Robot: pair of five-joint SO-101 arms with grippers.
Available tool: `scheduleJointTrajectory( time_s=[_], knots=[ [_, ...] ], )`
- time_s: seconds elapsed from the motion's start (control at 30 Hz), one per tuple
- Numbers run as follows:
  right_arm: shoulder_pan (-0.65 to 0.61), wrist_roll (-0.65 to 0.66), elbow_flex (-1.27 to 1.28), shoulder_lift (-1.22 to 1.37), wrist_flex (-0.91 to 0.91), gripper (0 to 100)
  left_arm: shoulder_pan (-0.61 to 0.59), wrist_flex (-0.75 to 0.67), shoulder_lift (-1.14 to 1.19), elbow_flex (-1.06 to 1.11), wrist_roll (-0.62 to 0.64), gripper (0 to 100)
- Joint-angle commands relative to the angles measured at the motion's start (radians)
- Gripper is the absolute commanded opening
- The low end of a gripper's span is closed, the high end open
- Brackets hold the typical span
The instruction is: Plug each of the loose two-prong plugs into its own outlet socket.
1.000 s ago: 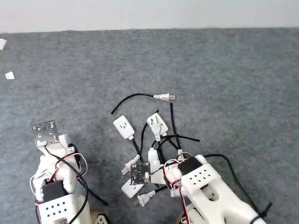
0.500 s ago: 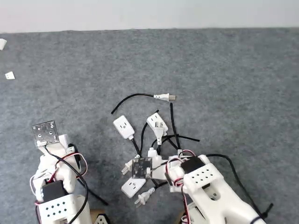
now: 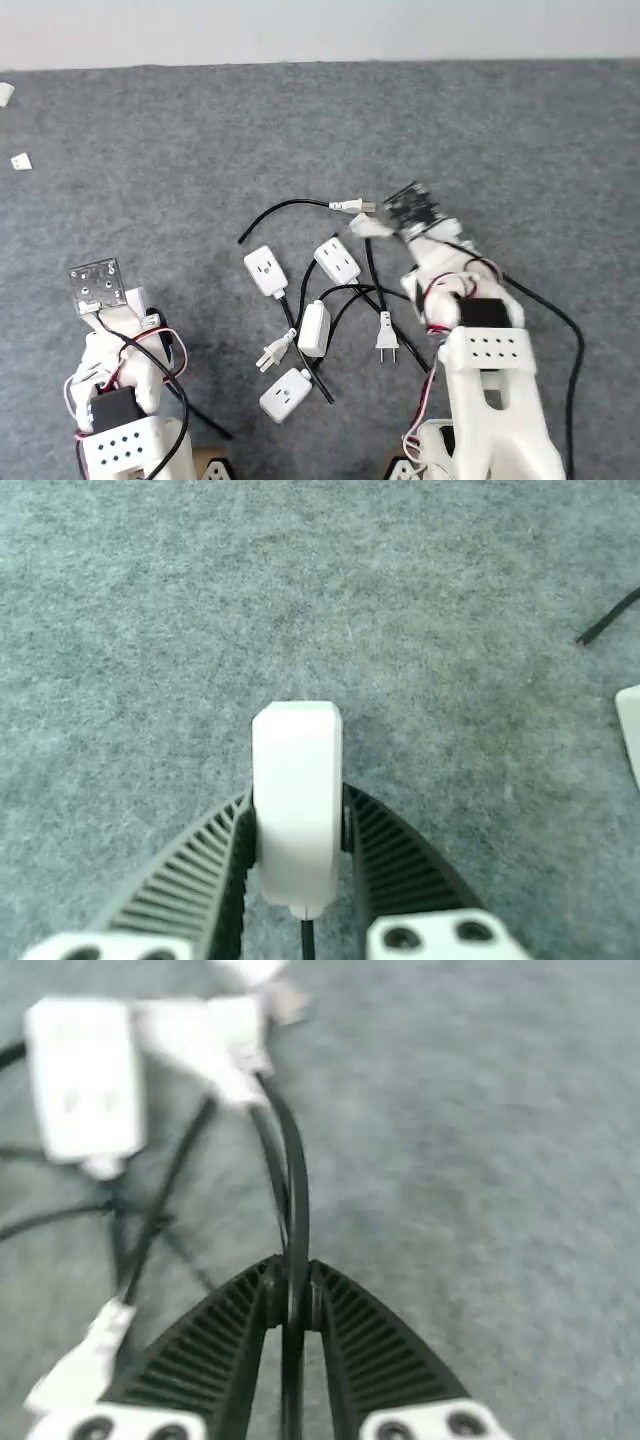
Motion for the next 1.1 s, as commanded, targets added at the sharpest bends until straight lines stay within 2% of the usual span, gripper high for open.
scheduleJointTrajectory(
  time_s=[0.0, 0.17, 0.37, 0.43, 0.57, 0.7, 0.8, 0.9, 1.0, 1.07],
  knots=[
    [0.031, -0.049, -0.061, -0.015, -0.033, 0.9, 0.005, -0.026, -0.009, -0.013, -0.009, 2],
    [0.053, -0.115, -0.075, 0.064, -0.044, 2.4, 0.005, -0.026, -0.009, -0.013, -0.009, 2],
    [0.074, -0.112, -0.189, 0.271, -0.051, 26.7, 0.005, -0.028, -0.009, -0.013, -0.009, 2],
    [0.067, -0.115, -0.247, 0.317, -0.008, 30.2, 0.005, -0.028, -0.009, -0.013, -0.009, 2],
    [0.001, -0.124, -0.4, 0.314, 0.182, 30.2, 0.005, -0.028, -0.009, -0.013, -0.009, 2],
    [-0.119, -0.281, -0.506, 0.274, 0.351, 28.2, 0.005, -0.028, -0.009, -0.013, -0.009, 2],
    [-0.278, -0.304, -0.511, 0.243, 0.433, 17.8, 0.005, -0.028, -0.009, -0.013, -0.009, 2],
    [-0.433, -0.265, -0.473, 0.223, 0.483, 8.2, 0.005, -0.028, -0.009, -0.013, -0.009, 2],
    [-0.556, -0.152, -0.387, 0.205, 0.489, 9.8, 0.005, -0.028, -0.009, -0.013, -0.009, 2],
    [-0.633, 0.0, -0.311, 0.2, 0.489, 13.5, 0.005, -0.028, -0.009, -0.013, -0.009, 2]
  ],
)
